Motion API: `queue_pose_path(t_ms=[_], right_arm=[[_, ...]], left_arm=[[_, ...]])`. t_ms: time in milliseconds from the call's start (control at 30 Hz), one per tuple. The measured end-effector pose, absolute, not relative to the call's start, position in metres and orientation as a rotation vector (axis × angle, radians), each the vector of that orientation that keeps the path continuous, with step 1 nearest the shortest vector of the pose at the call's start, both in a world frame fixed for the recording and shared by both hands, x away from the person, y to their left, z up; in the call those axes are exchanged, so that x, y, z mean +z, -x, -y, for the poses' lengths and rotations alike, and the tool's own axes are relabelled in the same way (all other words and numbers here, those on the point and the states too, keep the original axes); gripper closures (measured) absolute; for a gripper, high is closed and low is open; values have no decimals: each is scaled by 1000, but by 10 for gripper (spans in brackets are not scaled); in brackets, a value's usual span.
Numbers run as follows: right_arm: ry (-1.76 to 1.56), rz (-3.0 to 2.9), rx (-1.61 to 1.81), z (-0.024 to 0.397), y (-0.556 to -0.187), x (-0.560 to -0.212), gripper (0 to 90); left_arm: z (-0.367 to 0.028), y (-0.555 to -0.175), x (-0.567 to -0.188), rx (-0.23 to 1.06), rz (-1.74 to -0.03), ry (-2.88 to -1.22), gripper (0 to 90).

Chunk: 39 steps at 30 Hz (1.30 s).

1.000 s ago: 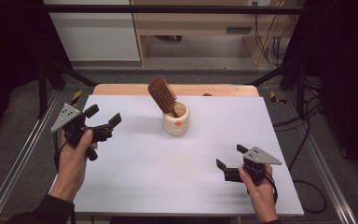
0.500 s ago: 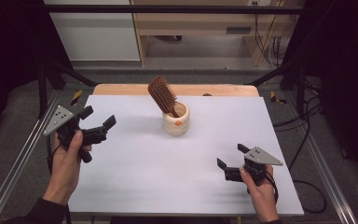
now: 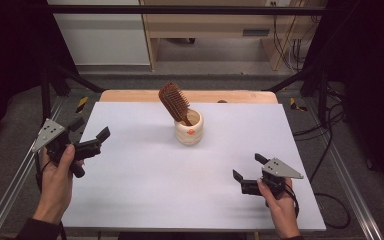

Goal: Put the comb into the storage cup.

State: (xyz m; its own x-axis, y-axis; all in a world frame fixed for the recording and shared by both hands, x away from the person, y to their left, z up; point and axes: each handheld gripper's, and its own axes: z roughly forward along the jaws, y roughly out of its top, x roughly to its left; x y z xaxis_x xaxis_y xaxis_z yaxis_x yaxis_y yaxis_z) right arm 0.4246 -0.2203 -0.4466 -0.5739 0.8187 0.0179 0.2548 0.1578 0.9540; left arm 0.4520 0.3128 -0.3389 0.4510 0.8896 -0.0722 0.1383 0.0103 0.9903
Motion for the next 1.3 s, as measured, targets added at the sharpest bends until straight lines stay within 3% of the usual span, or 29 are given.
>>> queue_pose_path(t_ms=[533, 1300], right_arm=[[-1011, -1903, 1427, 226, -424, -447, 35], [-1019, -1900, 1414, 230, -425, -449, 33]], left_arm=[[-334, -444, -364, 795, -977, -1486, 26], [-342, -433, -413, 746, -1013, -1510, 28]])
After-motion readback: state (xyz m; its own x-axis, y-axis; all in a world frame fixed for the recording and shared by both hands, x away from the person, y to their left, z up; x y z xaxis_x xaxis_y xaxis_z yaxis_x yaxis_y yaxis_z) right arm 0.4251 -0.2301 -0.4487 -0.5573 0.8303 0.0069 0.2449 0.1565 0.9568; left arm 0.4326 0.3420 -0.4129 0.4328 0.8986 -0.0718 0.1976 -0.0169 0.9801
